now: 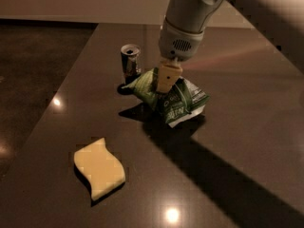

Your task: Move green jalapeno chip bag near redbull can

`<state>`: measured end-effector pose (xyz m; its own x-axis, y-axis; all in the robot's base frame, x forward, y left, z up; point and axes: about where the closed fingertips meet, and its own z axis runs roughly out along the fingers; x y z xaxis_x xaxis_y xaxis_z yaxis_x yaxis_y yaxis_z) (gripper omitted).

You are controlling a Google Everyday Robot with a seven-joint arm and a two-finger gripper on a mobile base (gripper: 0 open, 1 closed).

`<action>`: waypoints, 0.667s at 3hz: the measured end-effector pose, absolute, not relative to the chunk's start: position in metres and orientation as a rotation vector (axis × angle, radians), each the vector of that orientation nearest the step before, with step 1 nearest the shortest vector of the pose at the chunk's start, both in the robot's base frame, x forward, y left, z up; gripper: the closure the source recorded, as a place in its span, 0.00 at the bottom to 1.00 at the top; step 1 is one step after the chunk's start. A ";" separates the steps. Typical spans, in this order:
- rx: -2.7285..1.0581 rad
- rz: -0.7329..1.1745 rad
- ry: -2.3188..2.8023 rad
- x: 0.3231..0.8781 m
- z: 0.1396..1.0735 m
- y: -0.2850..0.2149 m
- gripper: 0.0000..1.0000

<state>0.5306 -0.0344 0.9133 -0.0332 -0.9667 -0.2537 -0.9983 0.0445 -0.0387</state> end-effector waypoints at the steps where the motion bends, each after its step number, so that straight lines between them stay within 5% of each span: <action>1: -2.040 0.222 2.095 0.539 0.908 -0.026 0.63; 2: -2.042 0.227 2.095 0.544 0.904 -0.023 0.40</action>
Offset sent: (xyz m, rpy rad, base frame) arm 0.0142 0.0068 -0.0146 -0.0154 0.0370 0.0164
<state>0.5442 -0.0234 0.9043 -0.0206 -0.9671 -0.2535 -0.9990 0.0301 -0.0336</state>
